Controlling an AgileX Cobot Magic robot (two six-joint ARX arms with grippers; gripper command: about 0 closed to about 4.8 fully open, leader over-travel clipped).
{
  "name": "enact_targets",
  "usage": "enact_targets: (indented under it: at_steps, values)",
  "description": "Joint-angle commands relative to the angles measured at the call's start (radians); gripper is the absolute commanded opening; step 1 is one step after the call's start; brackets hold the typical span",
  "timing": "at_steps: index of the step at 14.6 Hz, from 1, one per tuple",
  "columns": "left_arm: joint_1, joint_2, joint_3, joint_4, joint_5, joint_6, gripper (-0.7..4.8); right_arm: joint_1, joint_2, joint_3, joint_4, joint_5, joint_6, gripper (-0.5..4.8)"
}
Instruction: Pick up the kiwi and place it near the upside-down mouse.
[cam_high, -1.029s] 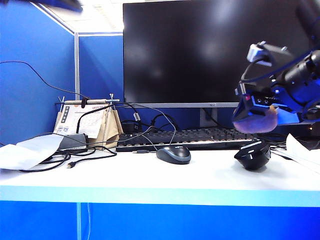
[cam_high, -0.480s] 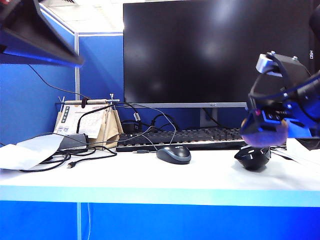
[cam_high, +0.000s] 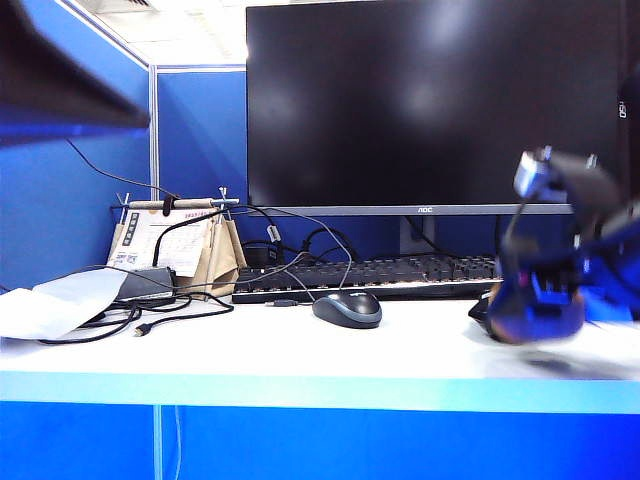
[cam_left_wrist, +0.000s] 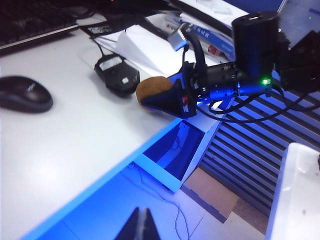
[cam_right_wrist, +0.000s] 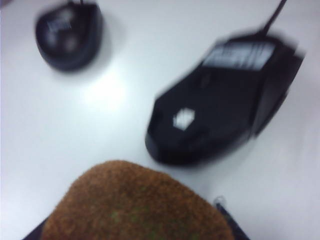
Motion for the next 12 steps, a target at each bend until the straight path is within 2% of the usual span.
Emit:
enact_targets:
  at_steps: [1, 6, 9, 11, 12]
  values:
    - [0.000, -0.002, -0.046, 0.019, -0.016, -0.003, -0.01, -0.001, 0.085, 0.002, 0.059, -0.002, -0.002, 2.61]
    - [0.000, -0.007, -0.114, 0.081, -0.029, -0.049, -0.01, -0.001, 0.122, 0.002, 0.070, -0.005, -0.002, 2.61]
    - [0.000, -0.007, -0.121, 0.093, -0.036, -0.051, -0.01, -0.001, 0.122, 0.002, 0.070, -0.047, 0.010, 2.68]
    - [0.000, -0.007, -0.152, 0.115, -0.034, -0.056, -0.01, -0.001, 0.122, 0.002, 0.070, -0.047, 0.058, 3.33]
    - [0.000, -0.007, -0.176, 0.149, -0.035, -0.081, -0.01, -0.001, 0.122, 0.002, 0.070, -0.047, 0.058, 3.38]
